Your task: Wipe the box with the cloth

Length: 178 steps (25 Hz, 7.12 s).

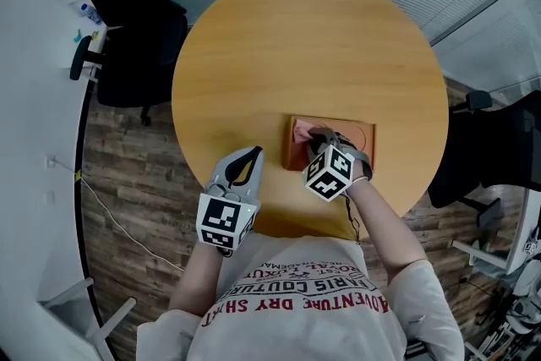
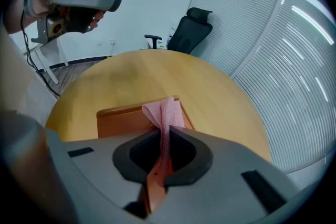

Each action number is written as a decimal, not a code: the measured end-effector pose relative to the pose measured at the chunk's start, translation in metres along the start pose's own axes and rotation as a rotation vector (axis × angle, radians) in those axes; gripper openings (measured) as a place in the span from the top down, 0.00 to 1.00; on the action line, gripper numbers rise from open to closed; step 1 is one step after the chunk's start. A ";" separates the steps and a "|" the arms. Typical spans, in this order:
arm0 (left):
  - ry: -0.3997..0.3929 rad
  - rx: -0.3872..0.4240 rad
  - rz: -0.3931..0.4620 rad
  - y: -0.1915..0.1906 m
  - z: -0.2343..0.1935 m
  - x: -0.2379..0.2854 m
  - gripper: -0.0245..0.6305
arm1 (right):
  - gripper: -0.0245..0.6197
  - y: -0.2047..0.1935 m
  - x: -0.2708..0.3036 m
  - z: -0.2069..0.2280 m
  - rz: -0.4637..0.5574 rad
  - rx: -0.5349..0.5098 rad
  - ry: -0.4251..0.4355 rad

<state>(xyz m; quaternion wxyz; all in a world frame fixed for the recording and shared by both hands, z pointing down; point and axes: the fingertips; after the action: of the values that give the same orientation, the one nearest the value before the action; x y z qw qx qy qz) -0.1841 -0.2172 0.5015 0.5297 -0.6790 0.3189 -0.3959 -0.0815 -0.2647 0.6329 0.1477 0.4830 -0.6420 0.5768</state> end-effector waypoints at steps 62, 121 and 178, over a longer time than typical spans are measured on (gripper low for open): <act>-0.033 -0.018 -0.013 0.007 0.052 0.016 0.95 | 0.92 -0.039 -0.044 0.050 -0.052 -0.278 -0.074; -0.070 0.047 -0.072 0.002 0.088 0.022 0.95 | 0.92 -0.078 -0.118 0.026 -0.106 -0.107 0.090; -0.033 0.012 0.023 0.031 0.098 -0.009 0.95 | 0.92 -0.132 -0.115 -0.033 -0.170 -0.057 0.161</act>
<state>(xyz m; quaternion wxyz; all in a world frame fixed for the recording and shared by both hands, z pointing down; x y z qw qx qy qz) -0.1035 -0.1707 0.4576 0.5432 -0.6786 0.3155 -0.3806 0.0669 -0.1664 0.6356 0.2608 0.4834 -0.6011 0.5805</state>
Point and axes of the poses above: the fingertips, and each gripper's own axes: x forward along the fingers, z to its right, y out of its top, and after that the axes turned 11 degrees about z, right-handed
